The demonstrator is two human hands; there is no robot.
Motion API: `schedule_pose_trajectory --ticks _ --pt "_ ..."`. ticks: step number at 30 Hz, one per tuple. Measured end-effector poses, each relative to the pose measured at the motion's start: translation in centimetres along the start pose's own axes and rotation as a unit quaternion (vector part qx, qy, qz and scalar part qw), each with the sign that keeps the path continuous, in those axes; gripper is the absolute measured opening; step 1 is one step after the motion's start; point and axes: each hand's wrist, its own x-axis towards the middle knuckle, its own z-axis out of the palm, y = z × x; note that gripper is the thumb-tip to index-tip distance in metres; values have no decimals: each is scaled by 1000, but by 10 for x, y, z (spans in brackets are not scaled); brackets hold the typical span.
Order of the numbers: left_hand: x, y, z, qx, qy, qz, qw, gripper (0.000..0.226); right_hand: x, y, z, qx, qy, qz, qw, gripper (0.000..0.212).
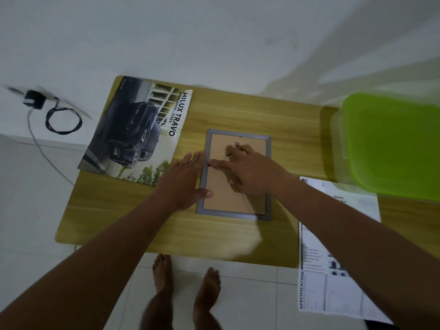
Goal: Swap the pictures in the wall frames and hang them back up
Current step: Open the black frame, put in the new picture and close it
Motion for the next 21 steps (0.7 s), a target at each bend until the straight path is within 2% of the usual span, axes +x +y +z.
schedule_pose_trajectory --ticks 3,7,16,21 --pt "3 -1 1 15 -6 13 1000 100 -6 5 -1 87 45 55 994 75" --pt "8 -1 1 33 -17 12 999 100 -6 18 -6 169 92 170 966 70" --pt "11 -1 2 34 -22 13 999 102 4 31 -10 179 54 200 962 63" --pt "10 -2 2 41 -15 21 999 101 9 36 -9 150 49 184 970 60"
